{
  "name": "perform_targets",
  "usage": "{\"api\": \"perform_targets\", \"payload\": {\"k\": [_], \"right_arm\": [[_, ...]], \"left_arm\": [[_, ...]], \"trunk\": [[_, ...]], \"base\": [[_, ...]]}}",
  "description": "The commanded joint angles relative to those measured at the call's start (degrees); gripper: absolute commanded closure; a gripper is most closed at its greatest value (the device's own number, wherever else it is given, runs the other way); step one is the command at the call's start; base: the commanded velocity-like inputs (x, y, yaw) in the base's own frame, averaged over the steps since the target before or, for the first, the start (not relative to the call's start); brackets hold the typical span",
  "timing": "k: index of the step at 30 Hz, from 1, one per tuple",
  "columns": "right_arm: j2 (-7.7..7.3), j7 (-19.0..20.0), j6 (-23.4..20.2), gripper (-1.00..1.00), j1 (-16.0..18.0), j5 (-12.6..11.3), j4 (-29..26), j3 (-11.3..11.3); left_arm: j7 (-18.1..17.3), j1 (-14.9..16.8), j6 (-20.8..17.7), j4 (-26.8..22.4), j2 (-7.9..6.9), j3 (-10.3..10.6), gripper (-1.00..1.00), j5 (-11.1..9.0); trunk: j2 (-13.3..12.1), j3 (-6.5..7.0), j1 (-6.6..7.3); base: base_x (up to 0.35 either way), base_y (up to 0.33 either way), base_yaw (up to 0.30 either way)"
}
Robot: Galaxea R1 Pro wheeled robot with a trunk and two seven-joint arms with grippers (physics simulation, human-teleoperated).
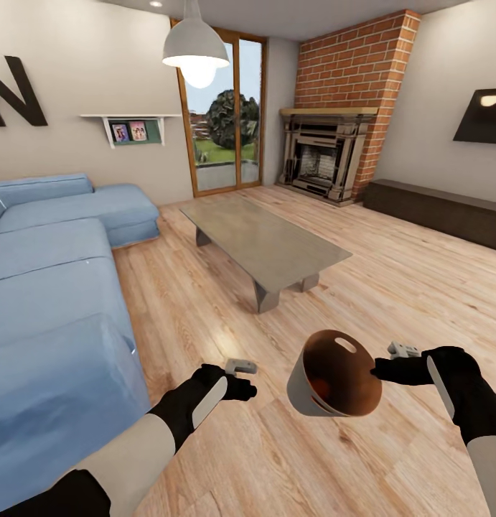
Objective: Put the three can of soda from the living room inside the tash can in the kitchen.
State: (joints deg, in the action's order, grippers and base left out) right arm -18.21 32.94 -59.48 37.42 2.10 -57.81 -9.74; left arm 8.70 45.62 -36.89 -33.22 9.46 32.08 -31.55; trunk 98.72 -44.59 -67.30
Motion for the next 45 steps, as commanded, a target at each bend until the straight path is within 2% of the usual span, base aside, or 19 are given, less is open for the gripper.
{"api": "perform_targets", "payload": {"k": [1, 15, 18, 21, 23, 26, 28, 29, 32, 34, 38, 45], "right_arm": [[0.01, 0.4, -0.5, 1.0, 0.0, -2.2, 0.0, 0.0], [-0.05, 0.0, -0.5, 1.0, 0.0, -1.8, 0.0, -0.2], [-0.28, -0.8, -0.5, 1.0, 0.1, -1.1, 0.1, -0.2], [-0.45, -2.9, -0.5, 1.0, 1.3, 0.7, 0.3, -0.1], [-0.46, -5.4, -0.5, 1.0, 4.6, 2.6, 2.0, 0.0], [-0.76, -9.0, -0.5, 1.0, 12.0, 6.5, 10.4, 0.0], [-1.02, -9.8, -0.5, 1.0, 14.9, 8.1, 14.3, -0.1], [-1.36, -10.3, -0.5, 1.0, 17.2, 9.7, 18.1, -0.1], [-1.61, -10.9, -0.5, 1.0, 19.9, 12.7, 23.6, 0.0], [-1.58, -11.1, -0.5, 1.0, 20.8, 14.0, 25.9, 0.4], [-1.51, -11.4, -0.5, 1.0, 21.4, 15.2, 29.0, 0.9], [-1.58, -11.6, -0.5, 1.0, 21.5, 18.5, 33.8, 2.8]], "left_arm": [[0.0, 0.0, 0.0, 0.0, 0.0, 0.0, -1.0, 0.0], [0.0, 0.0, 0.1, 0.0, 0.0, 0.0, -1.0, 0.0], [0.2, 0.0, 0.3, 0.1, 0.02, -0.1, -1.0, 0.0], [0.3, 0.0, 0.6, 0.4, 0.03, -0.1, -1.0, -0.2], [0.3, 0.0, 0.8, 0.6, 0.03, -0.1, -1.0, -0.3], [0.6, 0.0, 0.9, 0.7, 0.03, -0.2, -1.0, -0.4], [1.1, 0.0, 1.0, 0.7, 0.03, -0.2, -1.0, -0.4], [1.9, -0.1, 1.2, 0.8, 0.03, -0.2, -1.0, -0.4], [3.7, -0.3, 2.8, 1.3, -0.01, -0.3, -1.0, -0.4], [4.4, -0.4, 4.6, 3.6, -0.03, -0.4, -1.0, -0.5], [5.0, -0.4, 6.8, 8.3, -0.02, -0.5, -1.0, -0.7], [5.2, -0.6, 8.9, 11.6, -0.05, -0.8, -1.0, -0.8]], "trunk": [[0.0, 0.01, 0.0], [0.0, 0.01, 0.0], [0.0, 0.01, 0.0], [0.0, 0.01, 0.0], [0.0, 0.01, 0.0], [0.0, 0.01, 0.0], [0.0, 0.01, 0.0], [0.0, 0.01, 0.0], [0.0, 0.01, 0.0], [0.0, 0.01, 0.0], [0.0, 0.01, 0.0], [0.0, 0.01, 0.0]], "base": [[0.0, -0.003, -0.015], [0.0, 0.0, -0.002], [0.0, 0.0, 0.0], [0.0, 0.0, 0.0], [0.0, 0.0, 0.0], [0.0, 0.0, 0.0], [0.0, 0.0, 0.0], [0.0, 0.0, 0.0], [0.0, 0.0, 0.0], [0.0, 0.0, 0.0], [0.0, 0.0, 0.0], [0.0, 0.0, 0.0]]}}
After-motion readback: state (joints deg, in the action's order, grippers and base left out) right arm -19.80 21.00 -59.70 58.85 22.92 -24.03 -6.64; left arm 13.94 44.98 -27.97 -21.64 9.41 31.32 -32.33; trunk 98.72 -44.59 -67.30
